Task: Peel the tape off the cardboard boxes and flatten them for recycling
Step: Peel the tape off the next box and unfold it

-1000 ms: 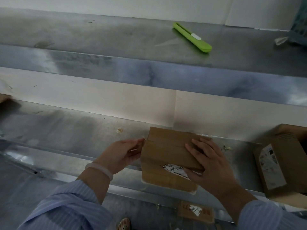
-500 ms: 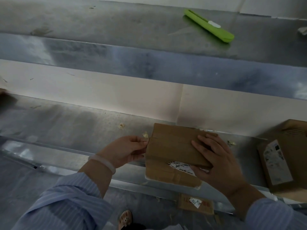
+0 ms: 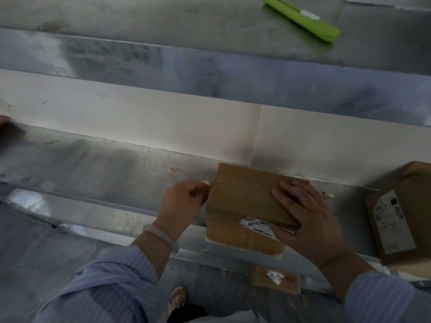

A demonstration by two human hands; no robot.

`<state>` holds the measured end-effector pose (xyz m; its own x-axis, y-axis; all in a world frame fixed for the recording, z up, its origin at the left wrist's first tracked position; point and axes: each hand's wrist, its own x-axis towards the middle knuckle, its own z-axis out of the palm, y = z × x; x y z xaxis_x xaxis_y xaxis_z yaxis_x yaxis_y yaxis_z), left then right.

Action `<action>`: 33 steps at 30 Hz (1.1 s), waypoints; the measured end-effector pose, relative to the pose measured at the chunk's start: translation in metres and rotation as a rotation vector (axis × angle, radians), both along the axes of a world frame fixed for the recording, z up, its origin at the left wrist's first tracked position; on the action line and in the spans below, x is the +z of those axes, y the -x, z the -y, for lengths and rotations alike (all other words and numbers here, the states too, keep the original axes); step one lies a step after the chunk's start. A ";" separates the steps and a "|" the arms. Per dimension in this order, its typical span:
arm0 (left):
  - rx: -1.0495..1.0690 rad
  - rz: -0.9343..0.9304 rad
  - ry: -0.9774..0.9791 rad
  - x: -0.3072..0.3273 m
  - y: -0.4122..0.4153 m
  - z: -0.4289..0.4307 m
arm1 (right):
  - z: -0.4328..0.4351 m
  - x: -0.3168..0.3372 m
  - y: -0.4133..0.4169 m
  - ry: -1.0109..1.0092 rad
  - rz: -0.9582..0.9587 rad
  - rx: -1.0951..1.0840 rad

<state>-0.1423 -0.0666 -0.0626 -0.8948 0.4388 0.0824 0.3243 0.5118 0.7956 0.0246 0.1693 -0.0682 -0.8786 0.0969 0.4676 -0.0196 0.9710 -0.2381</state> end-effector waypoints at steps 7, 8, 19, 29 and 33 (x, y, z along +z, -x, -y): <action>0.011 0.977 -0.594 0.004 0.000 0.008 | 0.000 0.001 0.000 -0.010 0.006 0.004; 0.017 1.017 -0.588 0.004 0.000 0.007 | 0.000 0.001 0.000 -0.008 0.007 0.005; 0.059 0.711 -0.192 -0.004 -0.003 -0.004 | 0.001 0.004 0.000 0.004 0.008 0.010; 0.285 0.056 0.161 -0.018 0.027 0.024 | 0.005 0.011 -0.002 -0.021 0.044 -0.009; 0.344 0.142 -0.058 -0.001 0.054 0.028 | 0.008 0.015 -0.005 0.004 0.081 -0.003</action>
<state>-0.1967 -0.0947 -0.0634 -0.9933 0.1092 -0.0368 0.0261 0.5240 0.8513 0.0295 0.1617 -0.0528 -0.9132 0.1015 0.3946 0.0029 0.9701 -0.2428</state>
